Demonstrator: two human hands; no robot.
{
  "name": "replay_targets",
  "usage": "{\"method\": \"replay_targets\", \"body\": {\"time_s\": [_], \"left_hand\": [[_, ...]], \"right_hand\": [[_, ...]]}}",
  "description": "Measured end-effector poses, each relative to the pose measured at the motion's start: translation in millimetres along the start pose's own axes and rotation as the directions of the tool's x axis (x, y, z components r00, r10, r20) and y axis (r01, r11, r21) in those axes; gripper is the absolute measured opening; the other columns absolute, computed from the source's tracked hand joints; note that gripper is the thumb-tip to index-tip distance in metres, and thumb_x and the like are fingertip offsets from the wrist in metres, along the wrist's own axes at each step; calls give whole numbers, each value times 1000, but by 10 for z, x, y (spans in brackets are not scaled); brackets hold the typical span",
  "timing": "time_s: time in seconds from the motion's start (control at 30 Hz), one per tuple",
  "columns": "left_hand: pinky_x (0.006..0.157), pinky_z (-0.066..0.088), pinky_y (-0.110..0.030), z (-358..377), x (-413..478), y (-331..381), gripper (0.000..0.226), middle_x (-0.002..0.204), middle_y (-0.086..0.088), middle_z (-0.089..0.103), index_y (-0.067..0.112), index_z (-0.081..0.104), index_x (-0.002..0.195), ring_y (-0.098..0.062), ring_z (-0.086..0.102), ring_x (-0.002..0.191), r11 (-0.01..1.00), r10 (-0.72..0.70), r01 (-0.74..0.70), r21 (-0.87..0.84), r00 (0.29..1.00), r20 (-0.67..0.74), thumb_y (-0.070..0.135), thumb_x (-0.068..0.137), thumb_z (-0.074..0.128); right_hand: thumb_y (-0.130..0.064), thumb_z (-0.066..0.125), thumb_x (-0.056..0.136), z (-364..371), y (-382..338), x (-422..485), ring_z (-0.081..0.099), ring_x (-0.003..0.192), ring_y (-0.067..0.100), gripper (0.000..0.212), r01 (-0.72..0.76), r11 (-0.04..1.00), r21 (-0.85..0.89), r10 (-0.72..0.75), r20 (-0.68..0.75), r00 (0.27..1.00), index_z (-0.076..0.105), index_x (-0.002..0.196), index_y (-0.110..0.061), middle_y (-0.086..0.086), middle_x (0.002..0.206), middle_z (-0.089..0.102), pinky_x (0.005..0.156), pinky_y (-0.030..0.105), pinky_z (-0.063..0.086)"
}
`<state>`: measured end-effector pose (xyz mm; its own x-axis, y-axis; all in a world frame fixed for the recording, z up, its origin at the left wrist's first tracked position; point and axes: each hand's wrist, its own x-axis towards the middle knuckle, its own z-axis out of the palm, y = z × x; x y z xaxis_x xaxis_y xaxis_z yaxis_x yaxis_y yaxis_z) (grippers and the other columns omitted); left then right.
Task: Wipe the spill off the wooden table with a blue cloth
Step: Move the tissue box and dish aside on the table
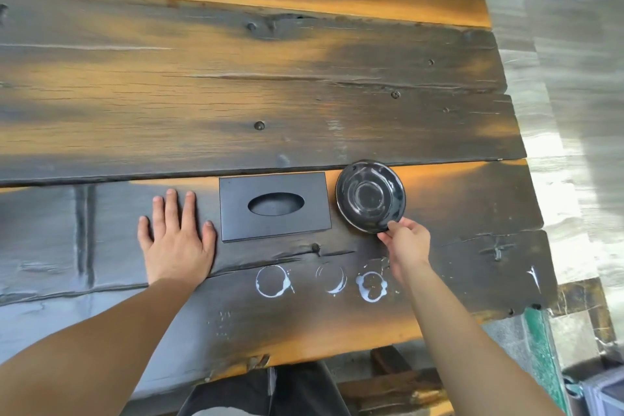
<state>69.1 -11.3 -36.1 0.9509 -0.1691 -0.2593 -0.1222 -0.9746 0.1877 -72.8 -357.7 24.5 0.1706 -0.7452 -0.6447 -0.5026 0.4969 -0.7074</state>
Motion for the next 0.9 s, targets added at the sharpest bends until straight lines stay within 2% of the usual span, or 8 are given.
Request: {"method": "replay_targets", "body": {"time_s": [0.13, 0.27, 0.33, 0.5, 0.7, 0.8, 0.9], "left_hand": [[124, 5, -54, -3, 5, 6, 65, 170, -8, 15, 24, 22, 159, -29, 6, 157, 1000, 3, -3, 13, 1000, -2, 48, 99, 32], [124, 5, -54, 8, 14, 1, 66, 170, -7, 13, 25, 19, 160, -28, 4, 157, 999, 0, 0, 32, 1000, 3, 48, 99, 31], [124, 5, -54, 11, 15, 5, 66, 170, -7, 13, 25, 19, 160, -28, 4, 157, 999, -3, 3, 35, 1000, -1, 48, 99, 31], [124, 5, -53, 23, 15, 10, 66, 170, -7, 14, 25, 21, 159, -27, 5, 158, 999, -8, 8, 44, 1000, -17, 48, 99, 30], [124, 7, -54, 17, 12, 16, 66, 169, -8, 18, 24, 25, 159, -28, 8, 157, 999, -8, 9, 40, 1000, -30, 48, 98, 33], [124, 7, -54, 20, 15, 17, 66, 169, -8, 18, 24, 24, 159, -28, 8, 157, 999, -6, 8, 46, 1000, -28, 48, 98, 33], [124, 7, -53, 24, 18, 9, 66, 169, -8, 17, 25, 23, 159, -27, 7, 157, 999, -9, 10, 53, 1000, -28, 48, 98, 33]], "right_hand": [[7, 51, 94, 279, -319, 190, 61, 84, 20, 20, 54, 999, 3, -54, 54, 997, 62, 85, -7, 9, 92, 66, 74, 30, 54], [8, 50, 95, 711, -622, 331, 60, 78, 16, 25, 91, 996, 20, -92, 78, 993, 53, 79, -11, 8, 91, 62, 68, 25, 56], [9, 50, 95, 920, -748, 406, 60, 79, 16, 26, 95, 995, 33, -97, 72, 993, 51, 79, -12, 6, 89, 61, 73, 26, 58], [9, 53, 93, 1284, -905, 591, 65, 88, 23, 23, 97, 995, 27, -98, 41, 994, 53, 81, -11, 14, 106, 64, 88, 35, 61], [10, 53, 92, 1410, -1002, 664, 63, 75, 17, 26, 81, 997, 20, -80, -6, 997, 51, 77, -11, 8, 94, 61, 89, 36, 61], [12, 54, 92, 1385, -1007, 658, 65, 82, 20, 28, 76, 997, 32, -77, 17, 997, 52, 75, -10, 5, 88, 61, 89, 35, 61], [9, 58, 94, 1343, -992, 691, 68, 86, 23, 20, 73, 997, 32, -75, 68, 995, 55, 85, -8, 10, 95, 64, 89, 35, 61]]}}
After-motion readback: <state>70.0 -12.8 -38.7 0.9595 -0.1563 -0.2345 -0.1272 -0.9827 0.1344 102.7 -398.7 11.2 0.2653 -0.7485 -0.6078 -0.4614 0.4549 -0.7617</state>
